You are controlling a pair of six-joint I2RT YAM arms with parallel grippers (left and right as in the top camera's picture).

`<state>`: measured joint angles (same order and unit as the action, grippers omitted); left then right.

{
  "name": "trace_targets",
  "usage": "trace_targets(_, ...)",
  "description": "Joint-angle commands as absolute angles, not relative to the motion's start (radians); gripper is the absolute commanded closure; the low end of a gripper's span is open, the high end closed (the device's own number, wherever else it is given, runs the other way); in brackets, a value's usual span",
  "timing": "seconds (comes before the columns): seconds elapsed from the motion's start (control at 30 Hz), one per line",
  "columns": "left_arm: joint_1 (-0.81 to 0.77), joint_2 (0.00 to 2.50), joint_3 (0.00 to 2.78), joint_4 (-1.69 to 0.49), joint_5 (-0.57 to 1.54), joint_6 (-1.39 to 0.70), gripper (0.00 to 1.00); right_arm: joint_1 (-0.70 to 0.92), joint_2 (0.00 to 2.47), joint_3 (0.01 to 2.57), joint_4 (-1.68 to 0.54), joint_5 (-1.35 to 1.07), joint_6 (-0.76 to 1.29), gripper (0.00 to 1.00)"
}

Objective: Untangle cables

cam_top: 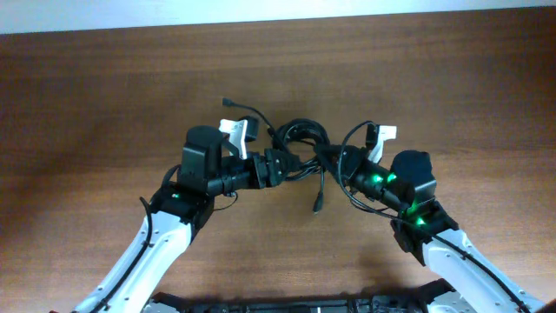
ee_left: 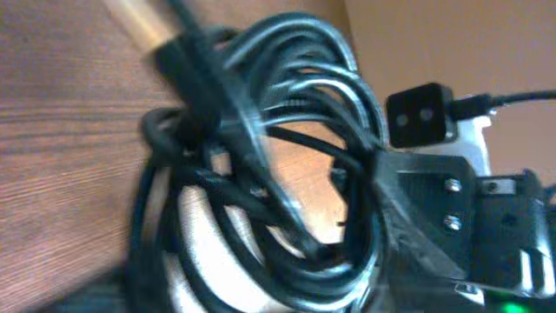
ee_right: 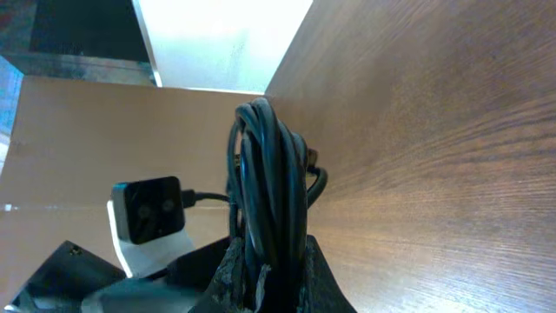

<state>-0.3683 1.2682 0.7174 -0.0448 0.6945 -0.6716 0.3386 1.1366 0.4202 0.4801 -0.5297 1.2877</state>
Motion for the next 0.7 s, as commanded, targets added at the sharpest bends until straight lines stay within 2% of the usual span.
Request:
trace_targets(0.0, -0.370, 1.279, 0.711, -0.038, 0.692, -0.670, 0.69, 0.354, 1.134, 0.424, 0.491, -0.493, 1.292, 0.96)
trace_targets(0.07, -0.370, 1.279, 0.711, -0.038, 0.672, -0.669, 0.87, 0.354, 1.134, 0.424, 0.491, -0.497, 1.291, 0.96)
trace_targets(0.1, -0.370, 1.279, 0.711, -0.038, 0.666, -0.669, 1.00, 0.354, 1.134, 0.424, 0.491, -0.496, 1.291, 0.96)
trace_targets(0.2, -0.370, 1.279, 0.711, -0.037, 0.634, -0.662, 1.00, 0.354, 1.134, 0.424, 0.490, -0.496, 1.287, 0.96)
trace_targets(0.23, -0.369, 1.279, 0.711, -0.035, 0.610, -0.662, 1.00, 0.354, 1.134, 0.424, 0.490, -0.497, 1.272, 0.92)
trace_targets(0.27, -0.356, 1.279, 0.711, -0.028, 0.582, -0.662, 1.00, 0.354, 1.134, 0.424, 0.490, -0.508, 1.222, 0.82)
trace_targets(0.3, -0.338, 1.279, 0.711, -0.014, 0.580, -0.662, 1.00, 0.352, 1.134, 0.424, 0.490, -0.527, 1.174, 0.78)
trace_targets(0.4, -0.266, 1.279, 0.711, -0.015, 0.579, -0.722, 1.00, 0.352, 1.134, 0.424, 0.490, -0.576, 1.082, 0.74)
trace_targets(0.47, -0.204, 1.279, 0.711, -0.033, 0.580, -0.827, 1.00, 0.352, 1.134, 0.424, 0.484, -0.609, 1.002, 0.72)
trace_targets(0.57, -0.138, 1.279, 0.711, -0.062, 0.583, -1.047, 1.00, 0.353, 1.134, 0.424, 0.454, -0.620, 0.941, 0.63)
trace_targets(0.67, -0.131, 1.279, 0.711, -0.065, 0.583, -1.258, 1.00, 0.355, 1.134, 0.424, 0.399, -0.633, 0.939, 0.62)
